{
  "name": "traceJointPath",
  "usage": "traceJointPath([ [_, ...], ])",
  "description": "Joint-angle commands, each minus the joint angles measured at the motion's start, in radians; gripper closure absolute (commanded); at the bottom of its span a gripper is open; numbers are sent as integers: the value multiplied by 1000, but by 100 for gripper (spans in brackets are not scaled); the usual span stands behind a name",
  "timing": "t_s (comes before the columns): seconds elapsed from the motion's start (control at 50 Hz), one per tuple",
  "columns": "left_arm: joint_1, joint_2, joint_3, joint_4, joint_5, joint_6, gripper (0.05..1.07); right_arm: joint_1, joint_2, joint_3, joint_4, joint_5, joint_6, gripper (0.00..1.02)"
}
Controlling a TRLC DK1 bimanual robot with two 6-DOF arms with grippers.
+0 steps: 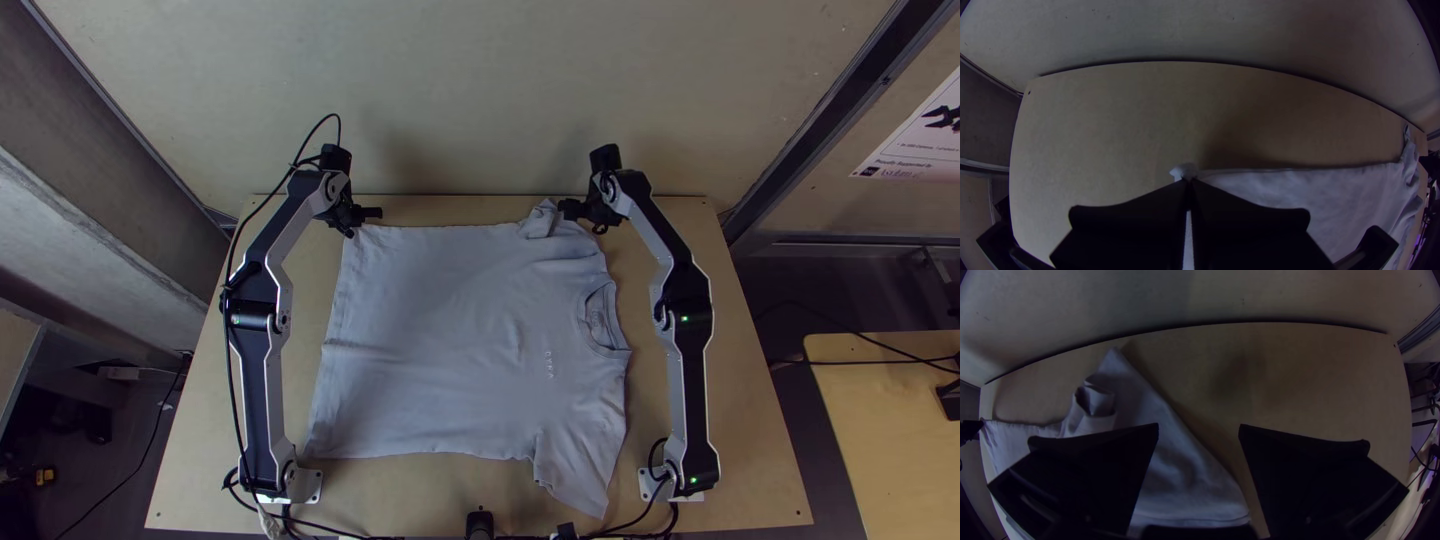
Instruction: Fold the t-shirt
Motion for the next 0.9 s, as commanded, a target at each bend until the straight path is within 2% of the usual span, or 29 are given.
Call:
traceJointPath([
  [0.0, -3, -38, 4, -25, 6, 5, 105, 4, 36, 32, 9, -5, 27, 38],
  [0.32, -5, -29, 13, -13, 6, 16, 105, 29, 73, 37, 11, -5, 30, 38],
  [0.46, -5, -19, 19, -13, 6, 18, 105, 34, 99, 52, 12, -5, 22, 63],
  [0.64, -2, -15, 19, -13, 6, 18, 105, 40, 119, 52, 9, -5, 21, 65],
  [0.66, -2, -15, 19, -13, 6, 19, 105, 41, 120, 52, 8, -5, 19, 69],
  [0.74, 0, -15, 19, -13, 6, 19, 105, 44, 122, 55, 14, -5, -2, 100],
  [0.88, 1, -21, 22, -13, 6, 24, 105, 47, 108, 54, -9, -5, -11, 100],
])
